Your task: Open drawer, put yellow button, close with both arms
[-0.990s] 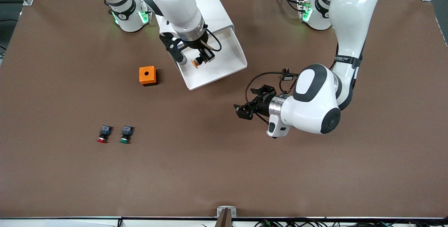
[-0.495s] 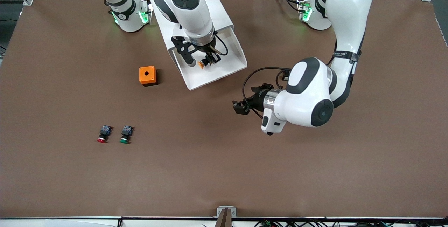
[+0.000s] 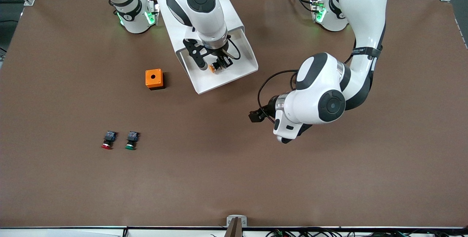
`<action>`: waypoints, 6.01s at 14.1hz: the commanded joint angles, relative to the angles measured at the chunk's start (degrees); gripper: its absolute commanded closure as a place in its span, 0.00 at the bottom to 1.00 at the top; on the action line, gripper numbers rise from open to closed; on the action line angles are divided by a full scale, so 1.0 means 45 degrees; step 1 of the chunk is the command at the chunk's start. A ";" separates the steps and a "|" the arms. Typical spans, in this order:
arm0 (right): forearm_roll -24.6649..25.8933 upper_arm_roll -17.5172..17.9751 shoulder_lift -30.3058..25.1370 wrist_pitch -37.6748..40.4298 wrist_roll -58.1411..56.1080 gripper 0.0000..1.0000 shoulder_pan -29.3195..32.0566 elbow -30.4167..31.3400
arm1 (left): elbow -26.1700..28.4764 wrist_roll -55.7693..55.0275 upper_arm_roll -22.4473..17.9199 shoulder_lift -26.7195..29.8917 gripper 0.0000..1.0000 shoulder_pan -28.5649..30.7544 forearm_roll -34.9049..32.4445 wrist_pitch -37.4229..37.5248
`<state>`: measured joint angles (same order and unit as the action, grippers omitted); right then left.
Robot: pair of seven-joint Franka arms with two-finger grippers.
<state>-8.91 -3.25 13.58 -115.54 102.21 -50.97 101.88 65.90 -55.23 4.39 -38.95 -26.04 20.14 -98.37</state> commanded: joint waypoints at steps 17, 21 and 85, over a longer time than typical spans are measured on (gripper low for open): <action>0.0222 -0.0273 -0.0946 0.5829 -1.4163 0.00 0.5654 -0.3031 | 0.2993 -0.2257 0.1132 0.1371 0.01 -0.1927 -0.3812 -0.2574; 0.0981 -0.0293 -0.1337 0.7255 -1.9889 0.00 0.8780 -0.3127 | 0.2954 -0.2802 0.1172 0.1234 0.01 -0.2376 -0.3812 -0.2906; 0.1901 -0.0195 -0.5244 0.7199 -2.3279 0.00 1.1814 -0.1683 | 0.3751 0.6036 0.1407 0.6738 0.01 0.4065 -0.2171 0.3597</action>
<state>-1.57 -5.06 -9.01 -83.51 -3.58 1.59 94.21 78.77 -33.60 10.18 -12.48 -10.64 11.50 -82.59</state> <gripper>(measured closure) 0.000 0.009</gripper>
